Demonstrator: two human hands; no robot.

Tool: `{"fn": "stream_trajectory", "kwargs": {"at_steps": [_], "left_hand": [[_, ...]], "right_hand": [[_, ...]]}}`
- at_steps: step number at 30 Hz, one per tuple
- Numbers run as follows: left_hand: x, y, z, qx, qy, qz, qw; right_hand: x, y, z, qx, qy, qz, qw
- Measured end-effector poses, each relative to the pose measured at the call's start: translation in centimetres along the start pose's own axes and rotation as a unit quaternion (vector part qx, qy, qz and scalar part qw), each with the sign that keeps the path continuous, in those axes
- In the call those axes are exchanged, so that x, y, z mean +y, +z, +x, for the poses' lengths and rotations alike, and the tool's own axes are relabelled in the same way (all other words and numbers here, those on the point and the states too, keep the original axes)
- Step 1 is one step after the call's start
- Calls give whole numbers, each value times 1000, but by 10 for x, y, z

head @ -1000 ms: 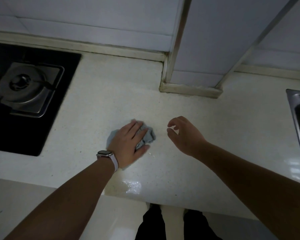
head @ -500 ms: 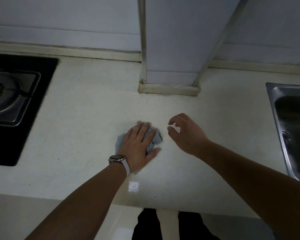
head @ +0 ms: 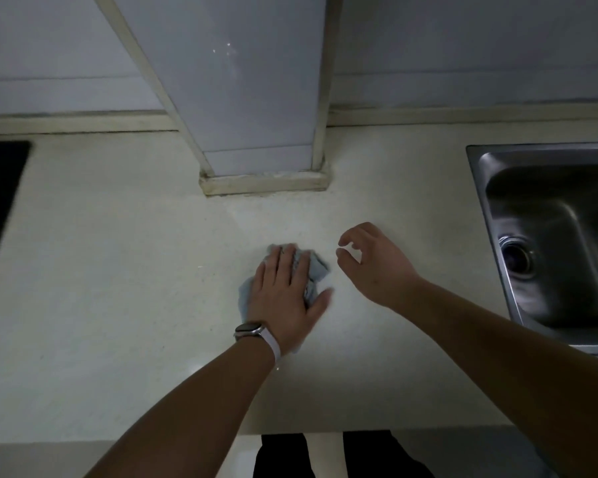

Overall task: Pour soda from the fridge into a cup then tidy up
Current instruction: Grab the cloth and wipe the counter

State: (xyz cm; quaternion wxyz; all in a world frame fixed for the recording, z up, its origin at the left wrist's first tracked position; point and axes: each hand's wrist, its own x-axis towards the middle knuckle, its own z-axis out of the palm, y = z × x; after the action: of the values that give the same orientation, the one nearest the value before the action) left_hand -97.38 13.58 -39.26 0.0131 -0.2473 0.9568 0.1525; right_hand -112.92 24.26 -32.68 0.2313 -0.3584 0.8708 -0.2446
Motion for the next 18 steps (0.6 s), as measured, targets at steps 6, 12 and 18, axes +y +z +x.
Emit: {"fn": "stream_trajectory", "kwargs": {"at_steps": [6, 12, 18], "left_hand": [[27, 7, 25, -4, 39, -5, 999], [33, 12, 49, 4, 64, 4, 998], [12, 5, 67, 30, 54, 31, 998]], "right_hand": [[21, -15, 1, 15, 5, -2, 1000], [31, -22, 0, 14, 16, -14, 1000], [22, -22, 3, 18, 9, -21, 1000]]}}
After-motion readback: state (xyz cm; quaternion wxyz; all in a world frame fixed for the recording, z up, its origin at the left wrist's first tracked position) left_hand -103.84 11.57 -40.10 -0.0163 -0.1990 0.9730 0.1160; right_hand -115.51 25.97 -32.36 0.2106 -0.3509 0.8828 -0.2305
